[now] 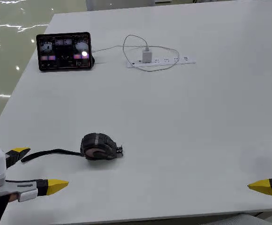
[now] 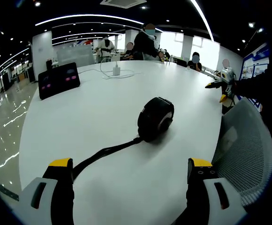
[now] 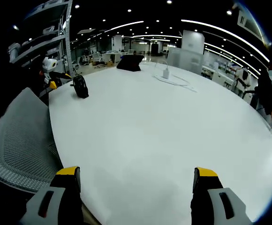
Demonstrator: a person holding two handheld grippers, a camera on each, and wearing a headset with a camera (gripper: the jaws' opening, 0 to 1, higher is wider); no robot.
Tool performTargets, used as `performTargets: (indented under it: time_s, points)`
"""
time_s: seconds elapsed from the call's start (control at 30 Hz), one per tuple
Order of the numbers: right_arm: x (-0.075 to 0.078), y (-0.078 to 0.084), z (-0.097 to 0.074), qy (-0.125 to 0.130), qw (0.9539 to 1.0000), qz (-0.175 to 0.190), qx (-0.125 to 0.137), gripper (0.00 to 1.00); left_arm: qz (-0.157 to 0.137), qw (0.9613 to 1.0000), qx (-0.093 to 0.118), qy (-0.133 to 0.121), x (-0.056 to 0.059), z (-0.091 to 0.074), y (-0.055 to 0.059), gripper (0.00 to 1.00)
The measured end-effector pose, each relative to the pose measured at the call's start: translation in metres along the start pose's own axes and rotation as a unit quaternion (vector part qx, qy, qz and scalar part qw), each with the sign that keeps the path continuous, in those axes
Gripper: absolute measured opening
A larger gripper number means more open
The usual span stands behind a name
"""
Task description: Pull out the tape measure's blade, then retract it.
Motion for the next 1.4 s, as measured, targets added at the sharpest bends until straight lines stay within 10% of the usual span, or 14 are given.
performTargets:
  time_s: [0.73, 1.4]
  points:
    - [0.002, -0.004, 0.007, -0.009, 0.9999, -0.007, 0.001, 0.99, 0.02, 0.9995, 0.007, 0.022, -0.002, 0.011, -0.016, 0.99]
    - [-0.007, -0.032, 0.04, -0.071, 0.9965, -0.045, 0.004, 0.99, 0.091, 0.9879, -0.032, 0.122, 0.023, 0.047, -0.037, 0.99]
Point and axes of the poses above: the centre of the closed fingertips' face, and the gripper's own axes: z roughly forward along the fingers, x roughly to its right, y roughly out of its underside, the point moved 1 cm from there along -z, roughly backward along the fingers, and after that the axes turned 15 degrees about x, right-handed, at the moved point
